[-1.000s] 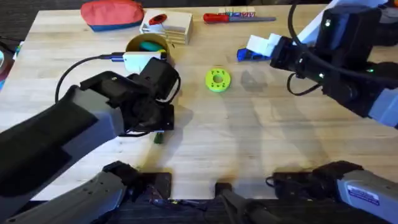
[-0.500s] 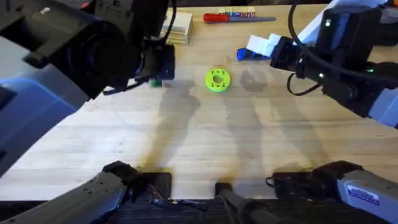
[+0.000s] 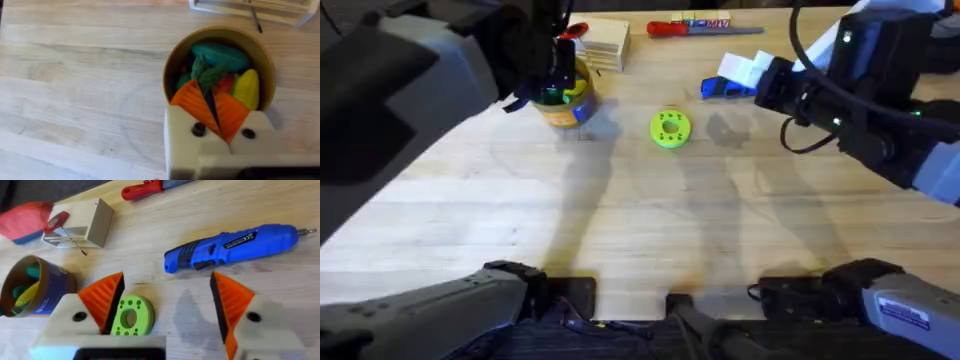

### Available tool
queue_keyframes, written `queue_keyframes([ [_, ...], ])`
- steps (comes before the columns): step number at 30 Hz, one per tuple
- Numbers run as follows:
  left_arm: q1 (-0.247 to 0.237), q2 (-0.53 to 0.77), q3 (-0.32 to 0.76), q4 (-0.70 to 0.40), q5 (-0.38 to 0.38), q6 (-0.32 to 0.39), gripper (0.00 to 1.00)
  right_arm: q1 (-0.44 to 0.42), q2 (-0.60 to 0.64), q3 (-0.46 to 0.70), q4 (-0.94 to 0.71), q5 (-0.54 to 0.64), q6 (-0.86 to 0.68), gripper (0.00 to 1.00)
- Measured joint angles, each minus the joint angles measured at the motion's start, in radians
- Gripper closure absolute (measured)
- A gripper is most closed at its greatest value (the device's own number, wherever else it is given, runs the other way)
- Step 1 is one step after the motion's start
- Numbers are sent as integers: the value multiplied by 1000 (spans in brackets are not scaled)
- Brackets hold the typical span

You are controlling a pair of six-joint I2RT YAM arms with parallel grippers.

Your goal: Pick up the gripper from the table and insert it into the empty holder that is missing its gripper. Then pick up a screw, insert it into the mounting hole, and use the screwdriver to tighten it. Finally, clean up the table by picking up the vegetable and placing it into the bucket.

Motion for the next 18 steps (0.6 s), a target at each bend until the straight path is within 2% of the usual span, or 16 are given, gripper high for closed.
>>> queue_keyframes([
  [4,63,55,0,43,66,5,991,0,0,0,0,0,1,9],
  [8,80,61,0,70,117,9,991,0,-20,0,-3,-5,0,9],
  [9,80,61,0,73,126,12,961,0,-31,0,-3,-12,-13,9],
  [11,80,61,0,72,137,16,671,0,-60,0,-9,-34,-63,9],
  [13,80,61,0,73,147,16,337,0,-95,0,-38,-51,-107,9],
  [15,80,61,0,72,152,19,64,0,-134,0,-75,-59,-135,9],
  [18,80,44,0,64,154,44,16,0,-211,0,-165,-68,-167,10],
])
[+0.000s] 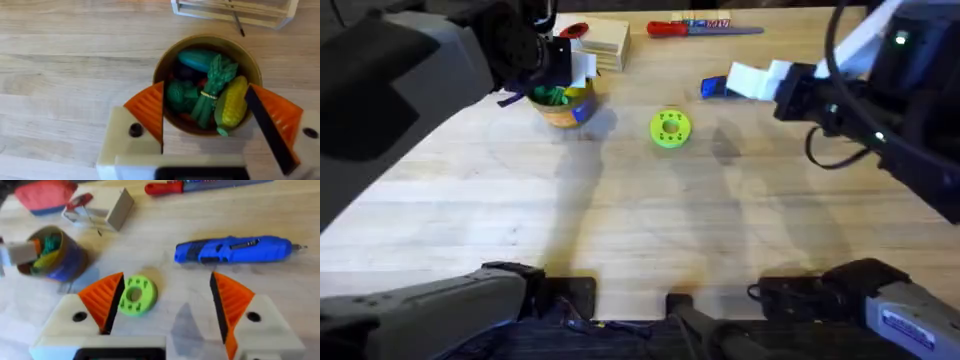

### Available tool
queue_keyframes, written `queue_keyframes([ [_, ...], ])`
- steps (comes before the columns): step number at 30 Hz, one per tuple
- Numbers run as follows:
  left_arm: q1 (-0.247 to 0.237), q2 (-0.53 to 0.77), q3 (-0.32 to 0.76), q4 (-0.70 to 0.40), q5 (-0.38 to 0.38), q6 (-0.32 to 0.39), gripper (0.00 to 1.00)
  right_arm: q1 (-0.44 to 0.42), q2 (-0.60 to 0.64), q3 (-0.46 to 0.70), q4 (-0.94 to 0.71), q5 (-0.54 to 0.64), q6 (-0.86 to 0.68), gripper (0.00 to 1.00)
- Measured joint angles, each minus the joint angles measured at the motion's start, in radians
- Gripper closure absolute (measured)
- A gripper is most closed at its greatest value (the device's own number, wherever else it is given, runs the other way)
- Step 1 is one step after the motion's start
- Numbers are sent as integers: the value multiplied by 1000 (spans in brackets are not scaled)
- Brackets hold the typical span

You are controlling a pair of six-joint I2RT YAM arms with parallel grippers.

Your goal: Pick up the gripper from the table and insert it into the empty holder that is missing its gripper. Then pick up a screw, insert it into the mounting hole, and use the screwdriver to tighten it. Finally, clean up the table by picking up the vegetable and placing it into the bucket.

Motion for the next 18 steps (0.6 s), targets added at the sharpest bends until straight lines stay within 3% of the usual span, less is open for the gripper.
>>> queue_keyframes([
  [4,-3,-100,6,-87,39,21,14,0,-124,14,-230,-6,-71,9],
  [11,-7,-378,40,-394,302,105,14,0,-317,184,-730,-10,-167,10],
  [15,-10,-497,40,-552,371,127,15,0,-389,289,-891,-10,-184,9],
  [18,-10,-573,40,-599,391,134,14,0,-428,336,-954,-10,-187,8],
])
